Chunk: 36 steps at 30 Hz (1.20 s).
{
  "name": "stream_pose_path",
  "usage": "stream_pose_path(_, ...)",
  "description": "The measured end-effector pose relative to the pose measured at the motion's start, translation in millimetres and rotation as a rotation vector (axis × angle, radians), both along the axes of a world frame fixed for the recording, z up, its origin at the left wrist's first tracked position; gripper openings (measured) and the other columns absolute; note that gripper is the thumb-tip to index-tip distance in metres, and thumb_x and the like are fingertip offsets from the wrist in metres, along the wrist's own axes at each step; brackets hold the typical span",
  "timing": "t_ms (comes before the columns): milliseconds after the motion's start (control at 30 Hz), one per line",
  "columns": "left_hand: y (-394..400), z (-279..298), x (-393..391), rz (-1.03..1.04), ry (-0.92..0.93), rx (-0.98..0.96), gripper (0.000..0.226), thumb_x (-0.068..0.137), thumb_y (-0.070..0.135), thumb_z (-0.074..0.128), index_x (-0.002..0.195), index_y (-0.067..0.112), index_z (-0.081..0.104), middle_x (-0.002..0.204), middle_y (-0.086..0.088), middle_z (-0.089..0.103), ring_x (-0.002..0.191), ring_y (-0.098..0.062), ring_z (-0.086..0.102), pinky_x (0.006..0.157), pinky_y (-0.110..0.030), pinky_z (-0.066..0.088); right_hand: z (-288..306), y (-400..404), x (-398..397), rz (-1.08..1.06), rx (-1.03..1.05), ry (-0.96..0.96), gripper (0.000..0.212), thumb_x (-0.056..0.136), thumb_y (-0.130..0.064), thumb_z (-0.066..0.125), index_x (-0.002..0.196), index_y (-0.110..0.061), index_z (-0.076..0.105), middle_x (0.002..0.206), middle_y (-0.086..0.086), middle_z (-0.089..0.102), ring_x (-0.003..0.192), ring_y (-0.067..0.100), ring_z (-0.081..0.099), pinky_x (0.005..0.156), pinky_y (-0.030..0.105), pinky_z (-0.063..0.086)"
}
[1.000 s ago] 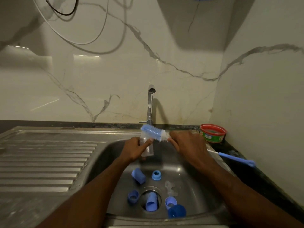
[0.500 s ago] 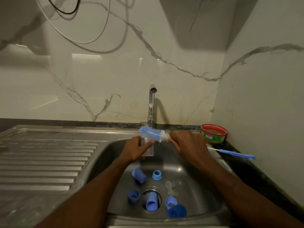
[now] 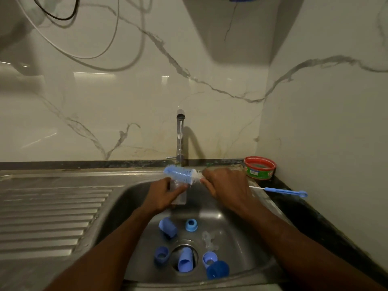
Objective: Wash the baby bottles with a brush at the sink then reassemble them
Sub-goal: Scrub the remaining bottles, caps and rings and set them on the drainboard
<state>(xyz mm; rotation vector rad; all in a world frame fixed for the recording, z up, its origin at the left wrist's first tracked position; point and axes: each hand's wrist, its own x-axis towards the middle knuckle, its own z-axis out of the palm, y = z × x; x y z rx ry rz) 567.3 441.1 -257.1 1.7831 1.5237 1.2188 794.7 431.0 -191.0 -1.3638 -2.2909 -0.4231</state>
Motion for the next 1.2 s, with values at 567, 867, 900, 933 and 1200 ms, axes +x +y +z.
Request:
stream_pose_path(567, -11, 6, 20, -0.170, 0.141, 0.089, 0.041, 0.091, 0.044, 0.069, 0.126, 0.027, 0.056, 0.111, 0.016, 0.061, 0.102, 0.004, 0.062, 0.086, -0.014, 0.051, 0, -6, -9, 0.032, -0.055, 0.061, 0.028, 0.104, -0.051, 0.045, 0.119, -0.033, 0.059, 0.109, -0.003, 0.069, 0.095, 0.016, 0.064, 0.081, 0.036, 0.052)
stream_pose_path(867, -2, 8, 4, -0.052, 0.081, 0.190, 0.057, 0.085, 0.031, 0.080, 0.135, 0.024, 0.054, 0.130, 0.008, 0.063, 0.114, -0.004, 0.061, 0.097, -0.027, 0.052, -3, -1, 6, -0.177, -0.070, 0.199, 0.045, 0.096, -0.060, 0.053, 0.132, -0.033, 0.063, 0.115, -0.004, 0.072, 0.101, 0.018, 0.065, 0.083, 0.034, 0.050)
stream_pose_path(900, -2, 9, 3, -0.056, 0.065, 0.206, 0.058, 0.085, 0.031, 0.080, 0.136, 0.024, 0.054, 0.130, 0.007, 0.064, 0.115, -0.006, 0.061, 0.099, -0.032, 0.054, -4, 0, 8, -0.172, -0.087, 0.212, 0.047, 0.095, -0.060, 0.054, 0.133, -0.033, 0.063, 0.116, -0.004, 0.072, 0.102, 0.018, 0.065, 0.083, 0.034, 0.049)
stream_pose_path(933, -1, 9, 3, -0.069, 0.060, 0.202, 0.059, 0.085, 0.030, 0.080, 0.137, 0.025, 0.053, 0.131, 0.008, 0.063, 0.117, -0.006, 0.061, 0.101, -0.035, 0.053, -3, 0, 8, -0.167, -0.108, 0.230, 0.048, 0.095, -0.060, 0.055, 0.132, -0.032, 0.064, 0.116, -0.004, 0.072, 0.102, 0.017, 0.065, 0.083, 0.034, 0.050)
stream_pose_path(1200, -13, 19, 20, -0.294, -0.003, 0.124, 0.054, 0.083, 0.020, 0.082, 0.128, 0.036, 0.057, 0.127, 0.021, 0.062, 0.119, 0.010, 0.056, 0.102, -0.020, 0.048, 6, 2, 3, -0.105, -0.174, 0.351, 0.042, 0.092, -0.058, 0.058, 0.114, -0.025, 0.074, 0.096, -0.002, 0.074, 0.081, 0.016, 0.063, 0.075, 0.035, 0.055)
